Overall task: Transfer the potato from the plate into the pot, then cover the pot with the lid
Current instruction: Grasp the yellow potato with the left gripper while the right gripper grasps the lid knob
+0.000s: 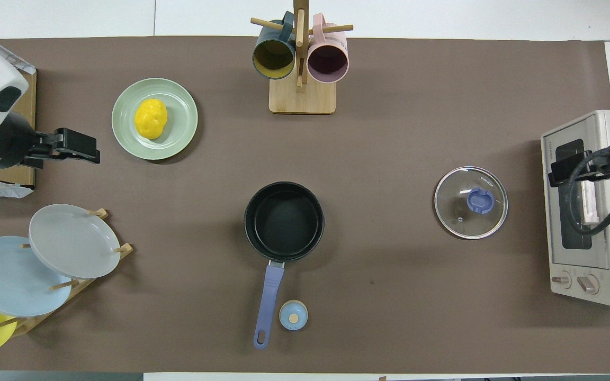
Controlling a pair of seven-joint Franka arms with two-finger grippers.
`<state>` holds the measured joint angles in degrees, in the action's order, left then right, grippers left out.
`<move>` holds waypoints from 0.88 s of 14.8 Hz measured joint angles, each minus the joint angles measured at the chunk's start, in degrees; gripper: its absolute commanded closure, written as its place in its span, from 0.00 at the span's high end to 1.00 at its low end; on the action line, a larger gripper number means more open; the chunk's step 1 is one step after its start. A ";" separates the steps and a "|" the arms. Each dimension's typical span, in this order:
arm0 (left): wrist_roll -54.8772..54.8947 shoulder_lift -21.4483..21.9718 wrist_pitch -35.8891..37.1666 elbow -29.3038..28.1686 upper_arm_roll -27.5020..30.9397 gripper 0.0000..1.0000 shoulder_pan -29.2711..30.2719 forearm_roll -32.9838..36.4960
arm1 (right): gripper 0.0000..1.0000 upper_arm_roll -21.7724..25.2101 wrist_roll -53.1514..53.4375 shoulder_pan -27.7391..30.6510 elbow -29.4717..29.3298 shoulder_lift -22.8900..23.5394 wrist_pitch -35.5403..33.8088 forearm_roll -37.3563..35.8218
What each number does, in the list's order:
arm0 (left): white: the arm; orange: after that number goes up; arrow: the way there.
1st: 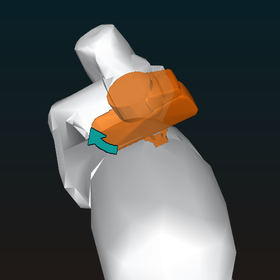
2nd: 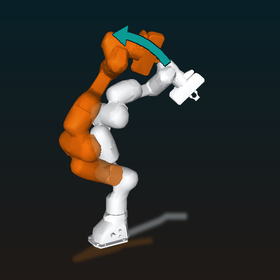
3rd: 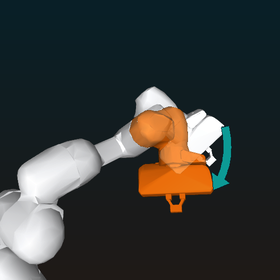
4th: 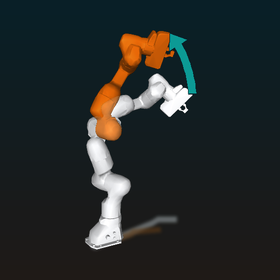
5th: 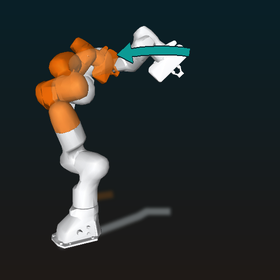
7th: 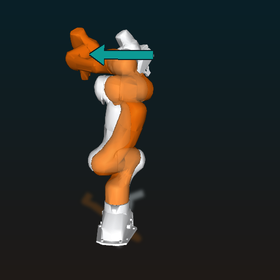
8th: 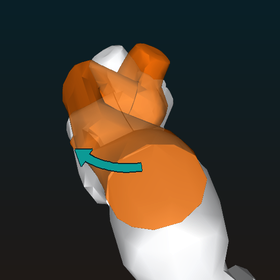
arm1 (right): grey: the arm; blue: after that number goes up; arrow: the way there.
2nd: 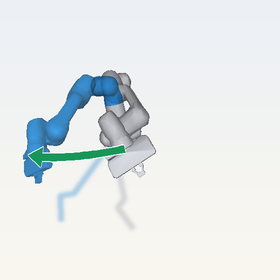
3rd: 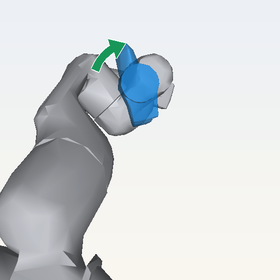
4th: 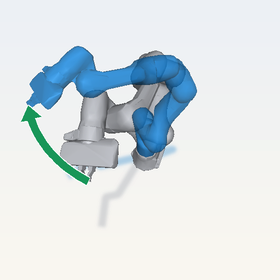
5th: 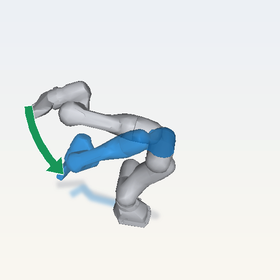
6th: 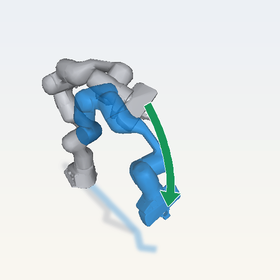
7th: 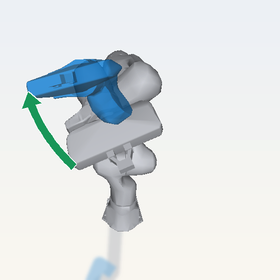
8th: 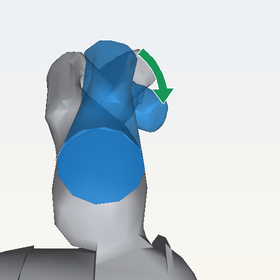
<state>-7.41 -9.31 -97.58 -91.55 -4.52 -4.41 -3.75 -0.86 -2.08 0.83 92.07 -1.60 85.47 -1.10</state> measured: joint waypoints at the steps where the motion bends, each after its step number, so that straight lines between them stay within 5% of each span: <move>1: 0.00 -3.91 -1.08 2.21 -0.02 1.00 -0.29 0.13 | 1.00 0.00 0.00 0.00 0.00 0.00 0.00 0.00; 4: 0.00 -14.22 -6.10 7.91 -0.01 1.00 -0.86 1.61 | 1.00 0.00 0.00 0.00 0.39 -0.05 0.34 0.09; 8: 0.08 -25.47 -8.68 16.85 0.02 1.00 -0.89 5.16 | 1.00 -0.03 0.00 -0.35 8.11 -1.06 12.40 0.82; 13: 0.44 -30.06 -12.30 20.29 0.01 1.00 -1.25 7.12 | 1.00 -0.29 -2.02 -2.80 19.98 0.11 24.21 0.90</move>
<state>-6.97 -39.38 -109.88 -71.27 -4.52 -5.66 3.37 -1.15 -4.09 -1.97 112.04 -1.50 109.68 -0.20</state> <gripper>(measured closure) 0.000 0.000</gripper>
